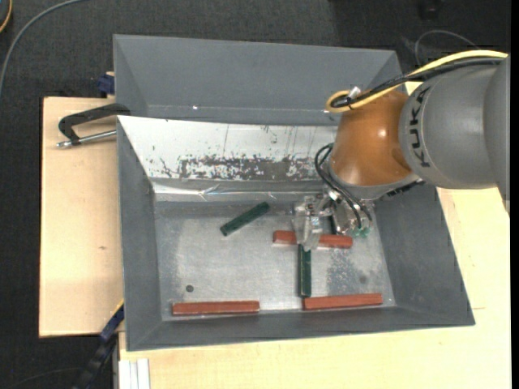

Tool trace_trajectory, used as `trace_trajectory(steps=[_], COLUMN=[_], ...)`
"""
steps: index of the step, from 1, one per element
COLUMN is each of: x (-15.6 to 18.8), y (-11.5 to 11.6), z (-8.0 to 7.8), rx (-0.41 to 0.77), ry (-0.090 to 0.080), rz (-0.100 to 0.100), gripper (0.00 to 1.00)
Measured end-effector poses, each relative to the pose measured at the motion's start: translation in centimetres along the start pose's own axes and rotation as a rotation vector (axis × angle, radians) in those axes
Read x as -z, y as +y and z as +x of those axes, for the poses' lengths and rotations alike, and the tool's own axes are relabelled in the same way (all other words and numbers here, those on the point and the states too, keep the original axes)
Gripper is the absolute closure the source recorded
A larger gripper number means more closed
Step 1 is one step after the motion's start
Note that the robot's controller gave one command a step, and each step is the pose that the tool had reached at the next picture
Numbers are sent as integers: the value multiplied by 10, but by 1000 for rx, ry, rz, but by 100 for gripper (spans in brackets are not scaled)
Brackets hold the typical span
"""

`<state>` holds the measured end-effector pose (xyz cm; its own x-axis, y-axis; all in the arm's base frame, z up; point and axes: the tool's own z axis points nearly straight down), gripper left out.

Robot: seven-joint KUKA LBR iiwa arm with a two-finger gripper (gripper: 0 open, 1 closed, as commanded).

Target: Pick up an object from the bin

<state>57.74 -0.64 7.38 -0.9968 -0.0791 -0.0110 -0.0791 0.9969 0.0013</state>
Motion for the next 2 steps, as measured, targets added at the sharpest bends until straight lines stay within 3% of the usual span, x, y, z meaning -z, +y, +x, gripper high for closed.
trace_trajectory(steps=[1,2], x=[-2,0], y=[0,0], z=[2,0], rx=[0,0], ry=[5,0], rz=[-1,0], gripper=[0,100])
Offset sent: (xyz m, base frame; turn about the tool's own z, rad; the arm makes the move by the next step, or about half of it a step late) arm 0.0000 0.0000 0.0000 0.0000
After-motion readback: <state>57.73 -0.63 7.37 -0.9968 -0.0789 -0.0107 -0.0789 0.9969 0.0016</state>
